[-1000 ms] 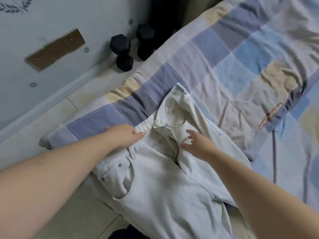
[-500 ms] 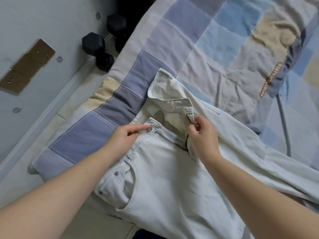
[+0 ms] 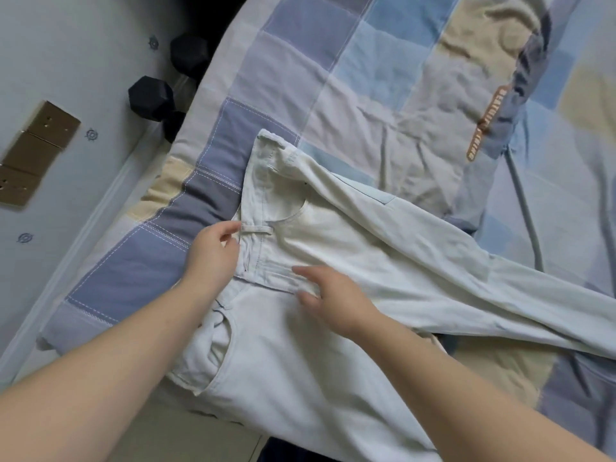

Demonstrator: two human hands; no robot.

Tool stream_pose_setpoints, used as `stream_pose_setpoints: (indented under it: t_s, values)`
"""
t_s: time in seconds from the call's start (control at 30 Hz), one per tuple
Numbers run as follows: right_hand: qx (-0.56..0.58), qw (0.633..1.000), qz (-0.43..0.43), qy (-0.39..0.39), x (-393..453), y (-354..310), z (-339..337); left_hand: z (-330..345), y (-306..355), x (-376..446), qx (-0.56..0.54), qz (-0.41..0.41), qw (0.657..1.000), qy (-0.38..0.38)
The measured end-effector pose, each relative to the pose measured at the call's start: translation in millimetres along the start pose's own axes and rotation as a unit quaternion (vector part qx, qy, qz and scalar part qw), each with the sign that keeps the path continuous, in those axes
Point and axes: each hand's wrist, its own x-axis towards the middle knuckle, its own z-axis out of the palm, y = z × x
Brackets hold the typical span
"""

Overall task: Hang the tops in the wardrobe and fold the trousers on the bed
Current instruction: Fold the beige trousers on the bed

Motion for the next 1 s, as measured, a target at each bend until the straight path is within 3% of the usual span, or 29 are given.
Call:
stream_pose_setpoints:
  t_s: [0.1, 0.2, 0.3, 0.53, 0.67, 0.77, 0.9, 1.0]
  values:
    - [0.136, 0.985, 0.027, 0.1, -20.4, 16.3, -23.5, 23.8, 34.9, -34.0, -0.052, 0.069, 0.994, -0.06]
    - [0.185, 0.965, 0.04, 0.181, -48.0, 40.7, -51.0, 63.8, 69.4, -73.0, -0.09, 0.089, 0.98, -0.153]
    - [0.207, 0.954, 0.06, 0.207, -87.4, 77.2, -73.2, 108.2, 95.2, -109.5, -0.091, 0.093, 0.964, -0.232]
    - [0.258, 0.91, 0.17, 0.276, -237.8, 204.9, -80.2, 209.3, 112.4, -204.6, 0.011, 0.105, 0.946, -0.307]
    - [0.284, 0.85, 0.277, 0.348, -353.9, 294.2, -54.9, 284.3, 110.8, -283.3, 0.128, 0.127, 0.909, -0.376]
    - [0.292, 0.822, 0.326, 0.363, -430.6, 349.0, -26.5, 332.3, 114.4, -331.8, 0.226, 0.199, 0.859, -0.415]
    - [0.244, 0.825, 0.387, 0.331, -510.2, 411.6, 3.5, 383.3, 120.6, -389.2, 0.311, 0.273, 0.791, -0.451]
    - [0.151, 0.855, 0.388, 0.31, -535.7, 450.0, 3.2, 420.1, 125.7, -422.8, 0.314, 0.303, 0.778, -0.452]
